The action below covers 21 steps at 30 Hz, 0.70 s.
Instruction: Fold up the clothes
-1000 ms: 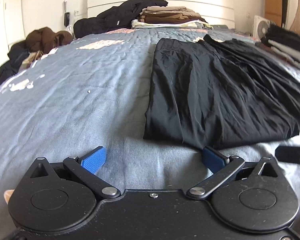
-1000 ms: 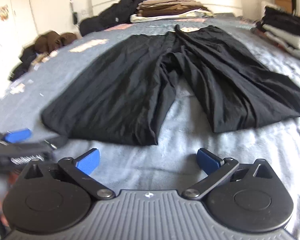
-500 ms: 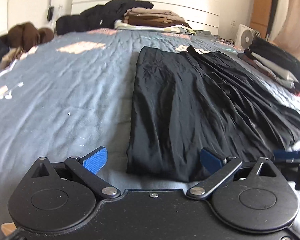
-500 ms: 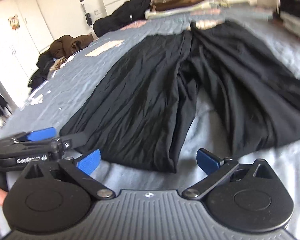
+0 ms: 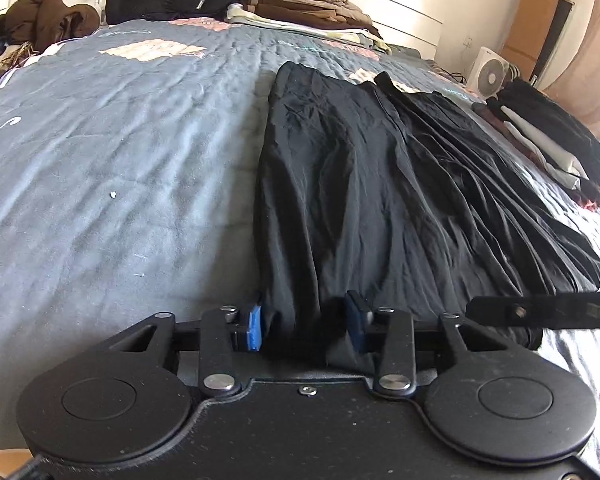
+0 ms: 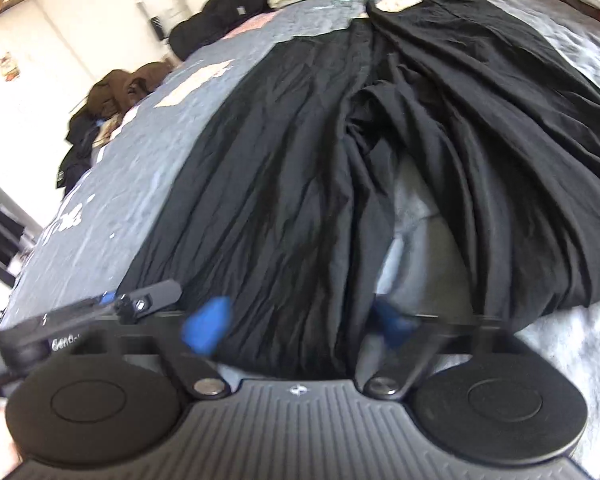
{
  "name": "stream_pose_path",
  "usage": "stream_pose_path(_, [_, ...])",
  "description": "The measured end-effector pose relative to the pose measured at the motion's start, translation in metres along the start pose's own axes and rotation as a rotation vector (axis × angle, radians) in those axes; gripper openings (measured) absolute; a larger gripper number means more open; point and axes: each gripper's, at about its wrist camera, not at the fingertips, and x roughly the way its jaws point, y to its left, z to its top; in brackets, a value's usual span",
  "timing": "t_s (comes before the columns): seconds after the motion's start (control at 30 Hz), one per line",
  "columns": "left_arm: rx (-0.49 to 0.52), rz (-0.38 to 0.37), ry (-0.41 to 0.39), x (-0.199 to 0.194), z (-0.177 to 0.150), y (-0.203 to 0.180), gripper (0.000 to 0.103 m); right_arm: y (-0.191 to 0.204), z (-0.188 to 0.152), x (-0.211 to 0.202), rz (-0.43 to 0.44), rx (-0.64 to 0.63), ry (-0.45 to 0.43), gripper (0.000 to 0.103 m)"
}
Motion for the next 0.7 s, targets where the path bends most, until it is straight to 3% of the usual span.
stream_pose_path(0.03, [-0.006,0.0,0.003,0.0,0.0,0.0,0.031,-0.003,0.002,0.0,0.01,0.019,0.011,0.013])
stream_pose_path(0.13, [-0.001,-0.005,0.004,0.0,0.001,-0.002,0.019,-0.005,0.003,-0.002,0.033,0.05,0.02,0.006])
stream_pose_path(0.27, [-0.003,-0.015,0.004,-0.001,0.001,-0.004,0.01,0.003,0.0,-0.007,0.03,0.032,0.017,0.002])
stream_pose_path(0.7, [-0.051,-0.054,0.045,-0.032,0.001,0.003,0.007,0.005,-0.001,-0.037,0.145,0.119,0.037,0.002])
